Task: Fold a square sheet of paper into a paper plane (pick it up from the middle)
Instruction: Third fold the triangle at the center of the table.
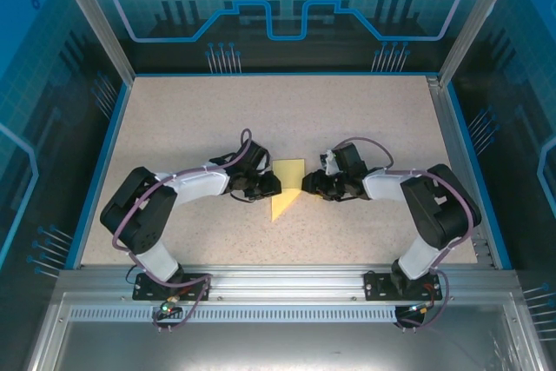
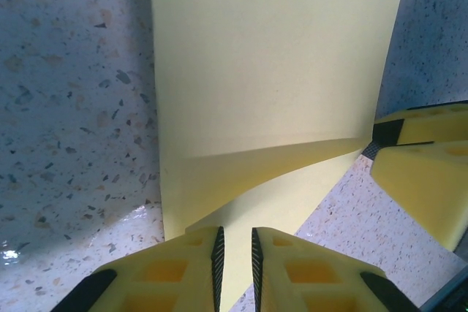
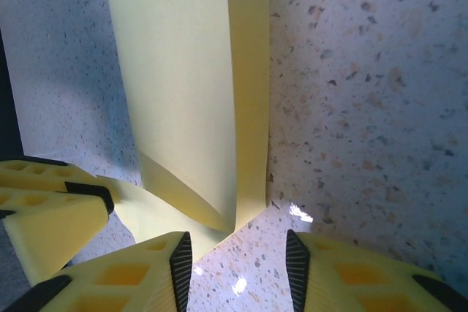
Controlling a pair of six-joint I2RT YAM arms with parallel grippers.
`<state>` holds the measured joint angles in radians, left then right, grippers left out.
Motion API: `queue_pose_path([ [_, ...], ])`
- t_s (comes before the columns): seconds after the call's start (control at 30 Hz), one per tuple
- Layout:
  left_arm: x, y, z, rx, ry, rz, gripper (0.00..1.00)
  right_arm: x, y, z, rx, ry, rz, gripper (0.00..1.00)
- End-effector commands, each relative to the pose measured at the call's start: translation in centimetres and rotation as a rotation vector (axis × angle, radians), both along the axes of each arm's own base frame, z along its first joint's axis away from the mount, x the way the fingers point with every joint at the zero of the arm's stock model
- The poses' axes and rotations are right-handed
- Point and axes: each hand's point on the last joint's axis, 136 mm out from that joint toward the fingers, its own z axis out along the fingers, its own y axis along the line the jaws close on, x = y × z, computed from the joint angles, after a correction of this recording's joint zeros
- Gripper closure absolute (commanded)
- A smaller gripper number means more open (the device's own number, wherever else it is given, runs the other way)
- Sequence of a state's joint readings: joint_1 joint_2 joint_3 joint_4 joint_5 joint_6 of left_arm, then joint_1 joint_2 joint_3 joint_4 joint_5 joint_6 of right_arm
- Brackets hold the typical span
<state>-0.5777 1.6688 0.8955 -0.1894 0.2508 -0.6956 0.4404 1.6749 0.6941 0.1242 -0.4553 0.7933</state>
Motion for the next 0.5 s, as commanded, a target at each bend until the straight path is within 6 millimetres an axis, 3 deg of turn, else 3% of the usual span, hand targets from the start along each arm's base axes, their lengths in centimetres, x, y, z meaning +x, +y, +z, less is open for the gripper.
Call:
queue_pose_path([
  [0.0, 0.2, 0.0, -0.2, 0.0, 0.005, -0.021, 0.79, 0.5, 1.3, 0.6, 0.044, -0.009, 0.027, 0.58],
  [0.47, 0.4, -0.2, -0.8, 0.004, 0.01, -0.032, 0.77, 1.8, 3.5, 1.0, 0.1, -0.027, 0.091, 0.61],
])
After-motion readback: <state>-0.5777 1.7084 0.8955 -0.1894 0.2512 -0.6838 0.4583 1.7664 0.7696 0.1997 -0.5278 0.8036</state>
